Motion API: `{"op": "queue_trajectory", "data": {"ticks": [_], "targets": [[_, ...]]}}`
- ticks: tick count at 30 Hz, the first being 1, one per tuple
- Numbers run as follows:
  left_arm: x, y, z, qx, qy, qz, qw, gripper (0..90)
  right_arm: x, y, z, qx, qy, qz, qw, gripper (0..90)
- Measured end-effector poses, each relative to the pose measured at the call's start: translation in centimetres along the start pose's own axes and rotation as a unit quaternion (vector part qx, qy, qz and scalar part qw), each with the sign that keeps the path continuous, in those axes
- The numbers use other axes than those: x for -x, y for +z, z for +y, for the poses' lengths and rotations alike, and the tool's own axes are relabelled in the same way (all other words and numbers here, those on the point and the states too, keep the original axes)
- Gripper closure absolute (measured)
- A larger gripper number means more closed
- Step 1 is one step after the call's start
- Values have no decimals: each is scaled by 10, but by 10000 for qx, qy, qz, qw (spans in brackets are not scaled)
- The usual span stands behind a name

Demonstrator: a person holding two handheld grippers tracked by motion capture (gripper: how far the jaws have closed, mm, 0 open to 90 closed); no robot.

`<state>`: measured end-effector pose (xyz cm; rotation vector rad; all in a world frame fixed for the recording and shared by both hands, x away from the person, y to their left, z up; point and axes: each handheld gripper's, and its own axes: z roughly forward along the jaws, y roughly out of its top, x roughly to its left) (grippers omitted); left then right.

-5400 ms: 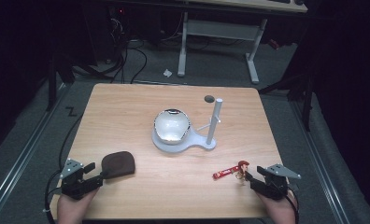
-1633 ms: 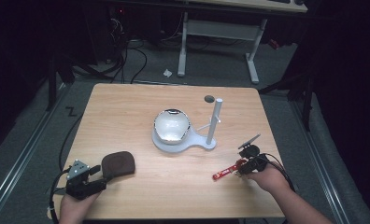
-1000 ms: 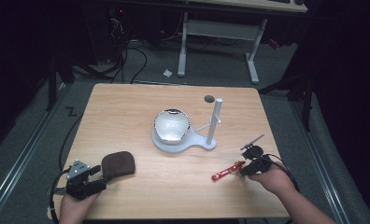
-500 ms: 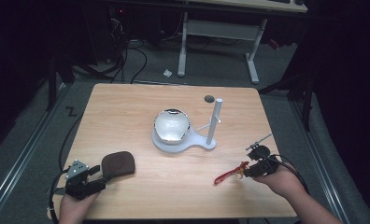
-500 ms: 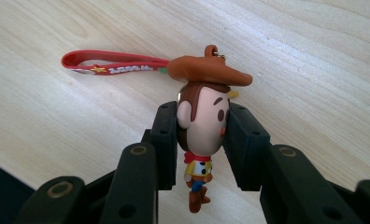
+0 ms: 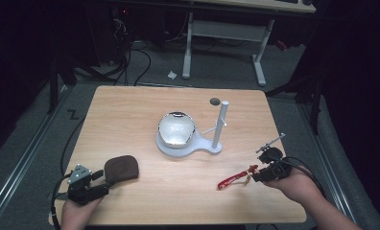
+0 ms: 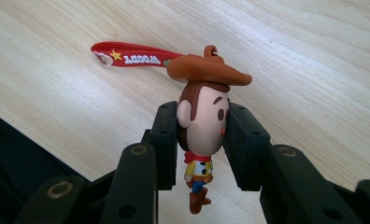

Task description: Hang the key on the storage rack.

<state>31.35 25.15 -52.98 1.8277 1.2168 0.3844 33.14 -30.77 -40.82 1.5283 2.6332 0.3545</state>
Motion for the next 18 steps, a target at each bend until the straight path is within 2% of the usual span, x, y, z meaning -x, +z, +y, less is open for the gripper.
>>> {"op": "queue_trajectory", "data": {"ticks": [3,4,5,7,9,10,16,18], "targets": [[0,0,0,-3,-3,3,10000,345,-1,-8,1,-47,-68,-5,10000,669],[0,0,0,-6,-5,1,10000,345,-3,-11,2,-96,-16,3,10000,669],[0,0,0,-5,-7,1,10000,345,-3,-16,3,-111,-152,-11,9998,669],[0,0,0,-7,-5,2,10000,344,-5,-22,5,-144,-195,-11,9997,669],[0,0,0,1,-13,2,10000,345,-7,-25,6,-192,-110,-23,9998,669],[-1,0,0,1,-16,2,10000,345,-6,-28,7,-180,-230,-20,9996,669],[-1,0,0,8,-25,1,10000,344,-12,-48,16,-231,-360,-69,9991,669],[-1,0,0,17,-33,1,10000,344,-14,-51,18,-247,-300,-80,9992,669]]}}
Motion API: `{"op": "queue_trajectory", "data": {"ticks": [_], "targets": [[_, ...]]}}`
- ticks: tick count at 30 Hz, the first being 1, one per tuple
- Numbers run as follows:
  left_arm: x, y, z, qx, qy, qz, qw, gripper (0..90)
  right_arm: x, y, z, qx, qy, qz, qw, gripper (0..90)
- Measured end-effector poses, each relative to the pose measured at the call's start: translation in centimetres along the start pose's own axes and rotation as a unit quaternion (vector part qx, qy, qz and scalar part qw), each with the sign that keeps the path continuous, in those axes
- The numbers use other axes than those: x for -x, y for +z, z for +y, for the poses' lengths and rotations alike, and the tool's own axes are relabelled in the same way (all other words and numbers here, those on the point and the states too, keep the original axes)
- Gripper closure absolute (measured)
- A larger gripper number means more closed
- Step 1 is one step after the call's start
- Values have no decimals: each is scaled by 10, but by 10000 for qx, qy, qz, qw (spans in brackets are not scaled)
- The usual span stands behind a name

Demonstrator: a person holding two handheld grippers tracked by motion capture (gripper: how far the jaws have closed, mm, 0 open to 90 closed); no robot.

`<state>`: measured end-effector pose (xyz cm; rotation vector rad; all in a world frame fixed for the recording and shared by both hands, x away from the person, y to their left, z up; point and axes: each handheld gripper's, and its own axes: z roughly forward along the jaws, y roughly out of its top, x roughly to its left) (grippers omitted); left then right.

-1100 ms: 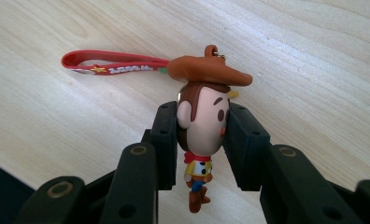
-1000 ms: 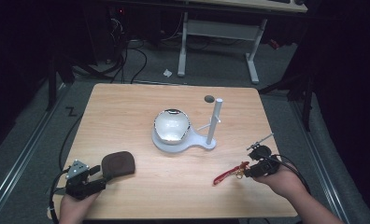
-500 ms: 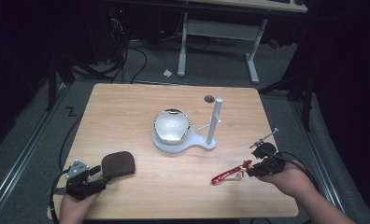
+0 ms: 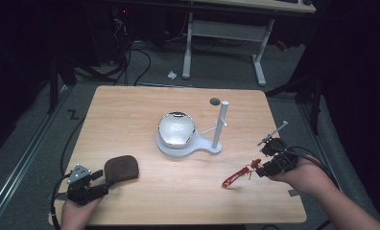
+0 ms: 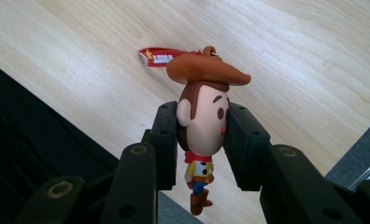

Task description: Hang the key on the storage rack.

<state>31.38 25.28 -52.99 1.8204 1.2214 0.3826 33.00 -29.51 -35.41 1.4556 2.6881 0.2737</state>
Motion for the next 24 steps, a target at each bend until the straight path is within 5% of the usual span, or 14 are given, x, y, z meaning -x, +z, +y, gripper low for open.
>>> {"op": "queue_trajectory", "data": {"ticks": [7,24], "targets": [[-1,0,0,18,-20,-14,10000,344,-2,-21,10,61,-212,-110,9997,668],[-2,-2,0,46,-46,-17,10000,343,-3,-42,37,260,-212,-181,9993,669]]}}
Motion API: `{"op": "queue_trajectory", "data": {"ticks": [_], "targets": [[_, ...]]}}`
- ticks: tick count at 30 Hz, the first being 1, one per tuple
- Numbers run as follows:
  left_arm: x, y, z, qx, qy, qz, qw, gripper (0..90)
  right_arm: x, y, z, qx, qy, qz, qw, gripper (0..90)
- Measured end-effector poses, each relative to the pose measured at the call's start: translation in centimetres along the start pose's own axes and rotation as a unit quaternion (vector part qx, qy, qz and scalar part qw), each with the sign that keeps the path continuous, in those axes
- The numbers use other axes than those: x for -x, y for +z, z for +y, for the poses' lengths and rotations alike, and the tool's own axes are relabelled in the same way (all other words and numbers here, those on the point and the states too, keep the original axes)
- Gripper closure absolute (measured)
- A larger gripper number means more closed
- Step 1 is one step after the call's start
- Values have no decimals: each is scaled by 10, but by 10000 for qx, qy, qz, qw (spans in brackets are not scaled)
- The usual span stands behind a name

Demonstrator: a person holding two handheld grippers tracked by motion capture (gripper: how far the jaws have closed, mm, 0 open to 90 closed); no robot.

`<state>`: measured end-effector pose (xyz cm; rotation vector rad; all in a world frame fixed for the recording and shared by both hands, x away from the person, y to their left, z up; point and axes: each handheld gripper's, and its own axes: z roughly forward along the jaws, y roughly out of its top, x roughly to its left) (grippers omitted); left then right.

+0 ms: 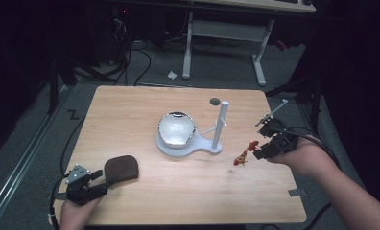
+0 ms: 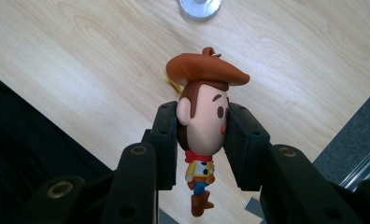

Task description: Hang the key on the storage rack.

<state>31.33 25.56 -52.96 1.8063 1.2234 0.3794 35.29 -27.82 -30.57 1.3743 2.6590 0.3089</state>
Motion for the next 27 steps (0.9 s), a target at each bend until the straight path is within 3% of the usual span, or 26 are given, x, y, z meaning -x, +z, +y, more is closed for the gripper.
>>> {"op": "queue_trajectory", "data": {"ticks": [8,10,16,17,19,24,25,27], "targets": [[-1,-1,-1,4,-26,-7,10000,344,0,-7,16,144,-159,-62,9998,669],[-1,-1,-1,1,-26,-7,10000,343,-2,-10,21,159,-66,-73,9998,669],[-2,-1,-1,16,-53,-11,10000,344,-3,-16,33,281,-241,-117,9992,669],[-2,-1,-1,20,-60,-16,10000,344,-5,-18,36,264,-140,-134,9995,669],[-2,-1,-1,19,-67,-19,10000,343,-6,-19,40,301,-279,-143,9991,669],[-3,-2,-1,18,-72,-22,10000,343,-11,-23,46,287,-177,-162,9993,669],[-3,-2,-1,17,-76,-23,10000,343,-10,-23,48,335,-351,-170,9987,669],[-3,-2,-1,18,-78,-22,10000,343,-12,-25,50,343,-362,-170,9986,669]]}}
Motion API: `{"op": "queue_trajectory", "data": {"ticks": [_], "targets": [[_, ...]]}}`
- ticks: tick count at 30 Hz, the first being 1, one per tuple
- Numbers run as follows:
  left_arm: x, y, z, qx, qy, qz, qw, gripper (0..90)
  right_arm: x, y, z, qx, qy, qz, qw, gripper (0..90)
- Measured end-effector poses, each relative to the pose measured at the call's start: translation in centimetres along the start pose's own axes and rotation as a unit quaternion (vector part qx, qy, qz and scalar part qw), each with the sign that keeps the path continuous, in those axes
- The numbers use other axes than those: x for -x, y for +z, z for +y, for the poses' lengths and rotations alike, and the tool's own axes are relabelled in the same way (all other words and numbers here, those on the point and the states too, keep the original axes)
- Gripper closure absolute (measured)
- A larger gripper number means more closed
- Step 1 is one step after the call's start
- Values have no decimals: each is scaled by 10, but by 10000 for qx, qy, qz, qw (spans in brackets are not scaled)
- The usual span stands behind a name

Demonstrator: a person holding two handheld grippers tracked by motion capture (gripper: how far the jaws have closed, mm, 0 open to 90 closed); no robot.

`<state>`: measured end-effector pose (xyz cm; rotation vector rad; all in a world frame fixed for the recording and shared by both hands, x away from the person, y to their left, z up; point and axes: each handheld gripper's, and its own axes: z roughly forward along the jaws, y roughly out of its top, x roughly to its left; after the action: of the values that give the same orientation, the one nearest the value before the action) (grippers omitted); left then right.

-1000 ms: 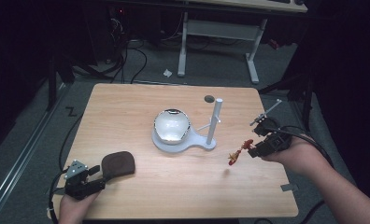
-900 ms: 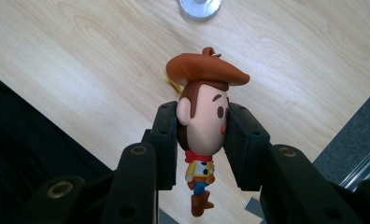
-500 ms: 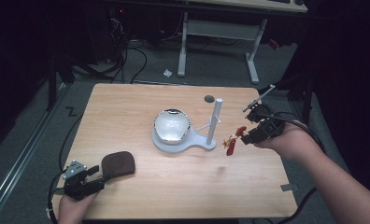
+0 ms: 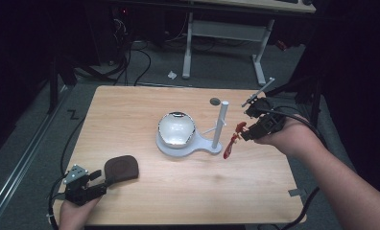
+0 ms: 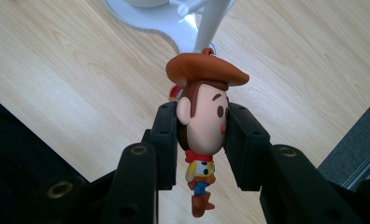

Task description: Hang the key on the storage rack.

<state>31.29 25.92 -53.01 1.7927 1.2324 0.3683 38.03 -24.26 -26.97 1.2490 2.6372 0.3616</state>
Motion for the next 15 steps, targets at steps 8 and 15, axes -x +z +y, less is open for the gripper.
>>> {"op": "queue_trajectory", "data": {"ticks": [8,15], "targets": [[0,0,0,2,1,-1,10000,344,-6,-7,11,73,-109,-30,9999,669],[-1,-1,0,13,-10,-4,10000,344,-10,-7,19,94,-139,-54,9998,669]]}}
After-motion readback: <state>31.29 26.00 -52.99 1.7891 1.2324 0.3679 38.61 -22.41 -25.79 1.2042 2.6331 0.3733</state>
